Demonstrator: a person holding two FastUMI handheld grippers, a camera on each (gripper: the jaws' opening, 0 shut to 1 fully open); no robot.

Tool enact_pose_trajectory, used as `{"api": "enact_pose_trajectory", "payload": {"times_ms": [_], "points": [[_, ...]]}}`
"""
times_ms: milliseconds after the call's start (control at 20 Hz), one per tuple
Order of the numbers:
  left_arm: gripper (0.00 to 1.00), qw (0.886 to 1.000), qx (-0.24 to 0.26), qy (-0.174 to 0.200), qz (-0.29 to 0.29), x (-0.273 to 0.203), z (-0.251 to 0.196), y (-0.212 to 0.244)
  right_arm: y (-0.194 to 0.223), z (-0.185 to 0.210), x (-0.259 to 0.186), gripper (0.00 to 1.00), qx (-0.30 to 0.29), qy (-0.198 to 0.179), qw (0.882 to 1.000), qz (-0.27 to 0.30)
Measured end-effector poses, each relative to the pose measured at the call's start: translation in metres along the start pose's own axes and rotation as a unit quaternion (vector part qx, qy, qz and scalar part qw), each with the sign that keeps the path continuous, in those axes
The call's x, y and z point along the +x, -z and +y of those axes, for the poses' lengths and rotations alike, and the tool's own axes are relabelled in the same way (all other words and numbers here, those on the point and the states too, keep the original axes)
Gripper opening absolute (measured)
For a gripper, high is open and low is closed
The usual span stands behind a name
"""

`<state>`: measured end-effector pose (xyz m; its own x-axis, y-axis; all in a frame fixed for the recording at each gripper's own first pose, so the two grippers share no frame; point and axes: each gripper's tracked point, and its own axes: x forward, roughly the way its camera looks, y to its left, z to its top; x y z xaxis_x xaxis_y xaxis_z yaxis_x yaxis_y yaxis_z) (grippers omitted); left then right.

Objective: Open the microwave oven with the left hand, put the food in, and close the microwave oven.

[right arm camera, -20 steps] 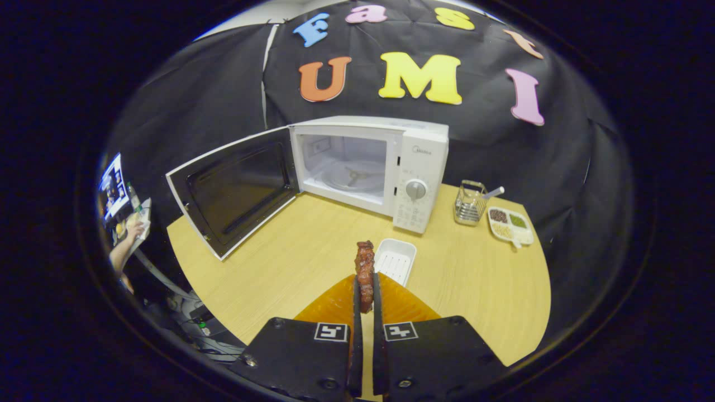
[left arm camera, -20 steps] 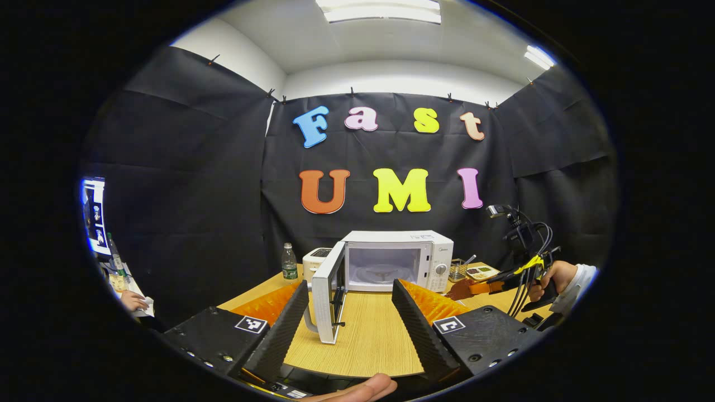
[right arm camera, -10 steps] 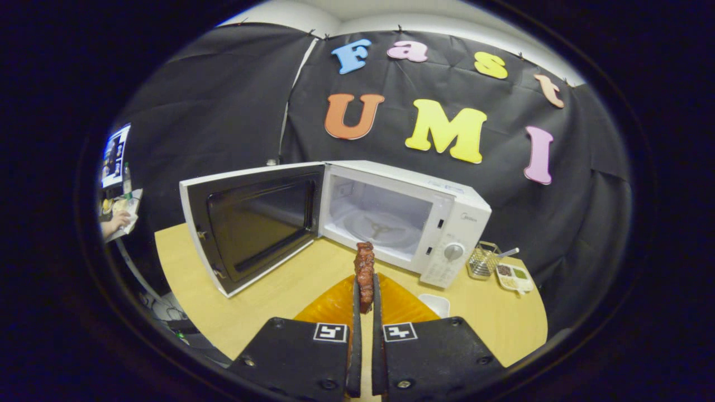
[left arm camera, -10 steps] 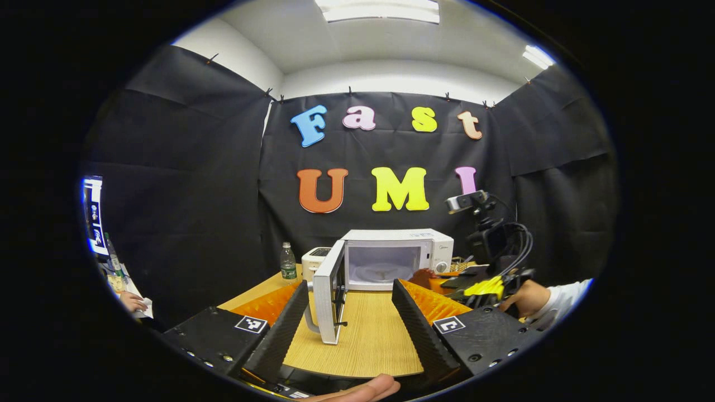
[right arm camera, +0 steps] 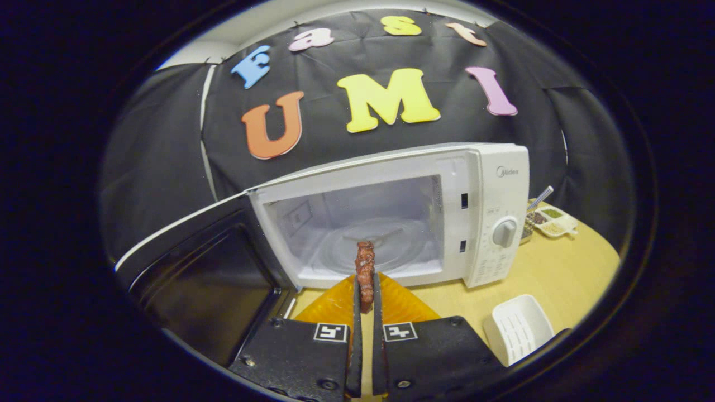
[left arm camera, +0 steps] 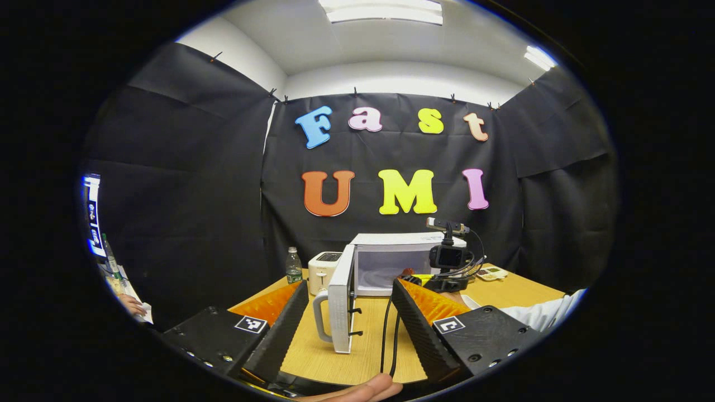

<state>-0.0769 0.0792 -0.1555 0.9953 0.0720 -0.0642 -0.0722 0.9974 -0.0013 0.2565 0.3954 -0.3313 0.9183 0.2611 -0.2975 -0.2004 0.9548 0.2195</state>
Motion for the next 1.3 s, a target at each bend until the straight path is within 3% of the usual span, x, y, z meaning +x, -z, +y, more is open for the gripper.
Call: {"api": "enact_pose_trajectory", "payload": {"times_ms": [250, 450, 600, 1000, 1100, 1150, 1200, 1250, 1300], "points": [[0.92, 1.0, -0.003, -0.003, 0.011, 0.015, 0.009, 0.009, 0.005, 0.001, 0.068, 0.11, 0.122, 0.039, 0.992, -0.013], [0.92, 1.0, -0.009, 0.001, 0.023, 0.027, 0.014, 0.019, 0.008, -0.001, 0.096, 0.11, 0.226, 0.038, 0.973, -0.011], [0.92, 0.999, -0.006, -0.001, 0.035, 0.036, 0.018, 0.028, 0.009, 0.001, 0.112, 0.11, 0.262, 0.038, 0.964, -0.009], [0.92, 0.998, -0.028, 0.004, 0.061, 0.044, 0.023, 0.047, 0.014, 0.002, 0.127, 0.13, 0.243, 0.046, 0.969, -0.008], [0.92, 0.998, -0.03, 0.004, 0.061, 0.042, 0.025, 0.048, 0.018, -0.006, 0.127, 0.17, 0.211, 0.074, 0.975, 0.001], [0.92, 0.998, -0.027, 0.0, 0.059, 0.041, 0.028, 0.047, 0.024, -0.007, 0.129, 0.29, 0.191, 0.08, 0.978, 0.012], [0.92, 0.998, -0.024, 0.0, 0.059, 0.041, 0.029, 0.048, 0.024, -0.007, 0.127, 0.29, 0.168, 0.084, 0.982, 0.013], [0.92, 0.998, -0.021, 0.004, 0.061, 0.04, 0.028, 0.05, 0.024, -0.006, 0.128, 0.43, 0.149, 0.087, 0.985, 0.019], [0.92, 0.998, -0.019, 0.006, 0.062, 0.039, 0.03, 0.053, 0.024, -0.007, 0.125, 0.48, 0.128, 0.092, 0.987, 0.025]]}}
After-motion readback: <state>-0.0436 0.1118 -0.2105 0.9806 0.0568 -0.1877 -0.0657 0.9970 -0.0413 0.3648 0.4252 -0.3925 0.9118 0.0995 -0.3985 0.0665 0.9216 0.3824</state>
